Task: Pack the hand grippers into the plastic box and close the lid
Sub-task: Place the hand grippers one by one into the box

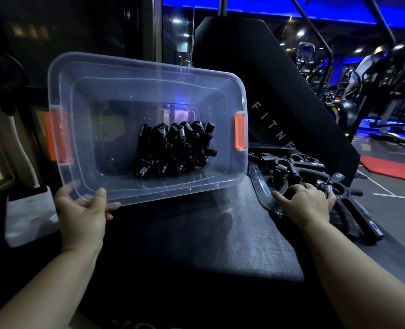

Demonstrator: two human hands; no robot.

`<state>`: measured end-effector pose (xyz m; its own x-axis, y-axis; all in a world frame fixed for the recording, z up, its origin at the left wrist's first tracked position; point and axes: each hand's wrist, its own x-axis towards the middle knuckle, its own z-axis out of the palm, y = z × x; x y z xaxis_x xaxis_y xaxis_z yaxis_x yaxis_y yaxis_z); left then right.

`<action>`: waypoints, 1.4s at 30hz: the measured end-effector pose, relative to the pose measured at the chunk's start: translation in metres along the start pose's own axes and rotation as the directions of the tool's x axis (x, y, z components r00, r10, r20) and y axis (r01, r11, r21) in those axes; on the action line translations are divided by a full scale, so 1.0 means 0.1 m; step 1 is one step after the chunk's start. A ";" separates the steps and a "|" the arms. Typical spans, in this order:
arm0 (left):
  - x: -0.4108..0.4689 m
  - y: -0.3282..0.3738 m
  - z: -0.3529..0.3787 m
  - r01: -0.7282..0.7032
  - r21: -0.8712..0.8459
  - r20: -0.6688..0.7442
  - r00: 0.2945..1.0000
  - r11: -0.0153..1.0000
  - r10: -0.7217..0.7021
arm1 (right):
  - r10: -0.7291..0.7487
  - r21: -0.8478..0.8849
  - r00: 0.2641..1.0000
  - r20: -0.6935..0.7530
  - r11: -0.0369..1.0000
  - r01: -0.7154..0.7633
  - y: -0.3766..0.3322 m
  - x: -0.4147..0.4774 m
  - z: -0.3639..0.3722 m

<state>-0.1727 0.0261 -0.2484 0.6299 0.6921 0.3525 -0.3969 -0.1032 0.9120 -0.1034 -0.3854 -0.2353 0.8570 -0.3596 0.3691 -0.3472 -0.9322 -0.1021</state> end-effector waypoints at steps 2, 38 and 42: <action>0.00 0.00 0.00 -0.002 -0.001 0.001 1.000 1.000 0.002 | 0.000 0.004 1.000 -0.005 1.000 0.000 0.01 0.00 0.01; 0.03 -0.02 0.01 0.059 0.023 -0.032 0.998 0.998 -0.058 | 0.029 0.137 0.996 -0.084 0.990 -0.017 -0.03 -0.06 -0.07; 0.04 -0.03 0.01 0.052 0.028 -0.037 0.998 0.998 -0.051 | 0.005 0.209 0.995 -0.105 0.978 0.017 -0.07 -0.10 -0.08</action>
<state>-0.1683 0.0287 -0.2498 0.6243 0.7221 0.2980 -0.3448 -0.0875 0.9346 -0.1128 -0.3747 -0.2312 0.8107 -0.3582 0.4631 -0.2452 -0.9260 -0.2870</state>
